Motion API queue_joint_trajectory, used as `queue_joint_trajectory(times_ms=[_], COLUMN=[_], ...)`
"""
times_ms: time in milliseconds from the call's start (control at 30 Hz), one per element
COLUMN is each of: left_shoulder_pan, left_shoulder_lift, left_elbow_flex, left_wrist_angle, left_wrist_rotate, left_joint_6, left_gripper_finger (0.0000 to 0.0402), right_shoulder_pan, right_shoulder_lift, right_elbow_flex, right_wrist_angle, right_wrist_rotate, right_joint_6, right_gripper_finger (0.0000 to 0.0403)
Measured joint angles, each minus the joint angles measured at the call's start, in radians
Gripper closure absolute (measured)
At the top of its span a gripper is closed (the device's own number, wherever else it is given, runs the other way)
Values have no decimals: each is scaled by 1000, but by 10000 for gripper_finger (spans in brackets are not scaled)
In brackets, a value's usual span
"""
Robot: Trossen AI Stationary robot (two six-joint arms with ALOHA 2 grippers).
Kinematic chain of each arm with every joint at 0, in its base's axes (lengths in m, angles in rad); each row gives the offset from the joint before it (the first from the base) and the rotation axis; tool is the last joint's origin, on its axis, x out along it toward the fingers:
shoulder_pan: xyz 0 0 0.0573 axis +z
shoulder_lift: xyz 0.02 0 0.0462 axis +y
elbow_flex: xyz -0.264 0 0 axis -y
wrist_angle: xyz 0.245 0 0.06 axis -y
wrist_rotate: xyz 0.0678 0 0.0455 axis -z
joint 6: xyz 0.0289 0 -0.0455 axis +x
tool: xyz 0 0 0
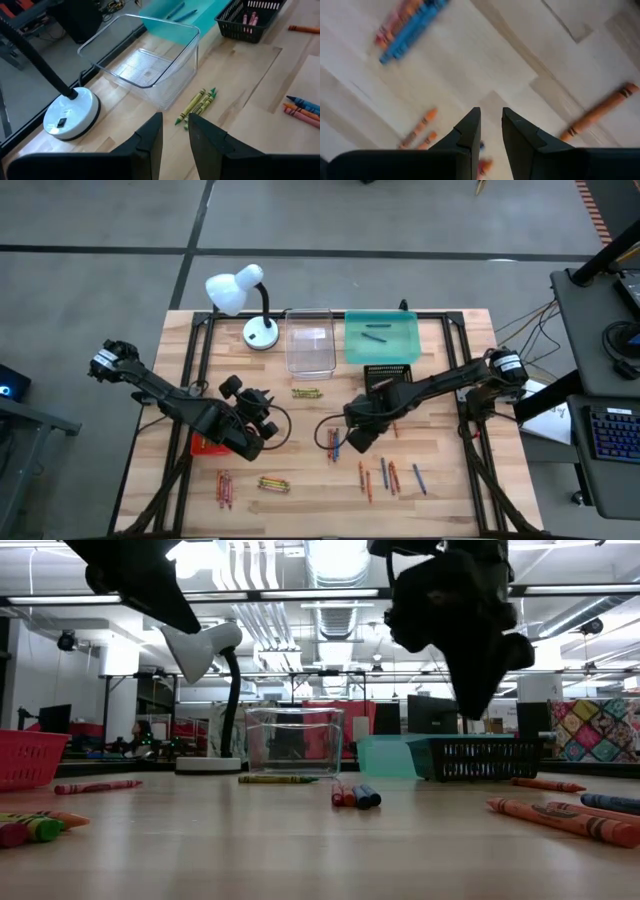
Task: Sort crayons
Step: Put the blue crayon into the blue bin
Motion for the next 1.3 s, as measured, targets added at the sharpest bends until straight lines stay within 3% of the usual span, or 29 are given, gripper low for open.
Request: queue_joint_trajectory(times_ms=[133,233,633,767,1000,1300], left_shoulder_pan=[0,0,0,0,10,11], left_shoulder_lift=[0,0,0,0,0,0], left_elbow_flex=[0,0,0,0,0,0], left_wrist_angle=[4,3,3,3,4,5], left_wrist_rotate=[0,0,0,0,-19,-28], left_joint_6=[0,0,0,0,0,48], left_gripper_finger=[326,326,326,326,326,326], right_shoulder_pan=[0,-4,12,16,19,17], right_shoulder_lift=[21,53,240,283,294,296], right_elbow_flex=[0,8,157,204,266,268], right_wrist_angle=[160,253,248,169,16,17], right_wrist_rotate=[114,135,166,183,185,233], right_joint_6=[47,54,118,148,208,194], right_gripper_finger=[335,335,335,335,335,335])
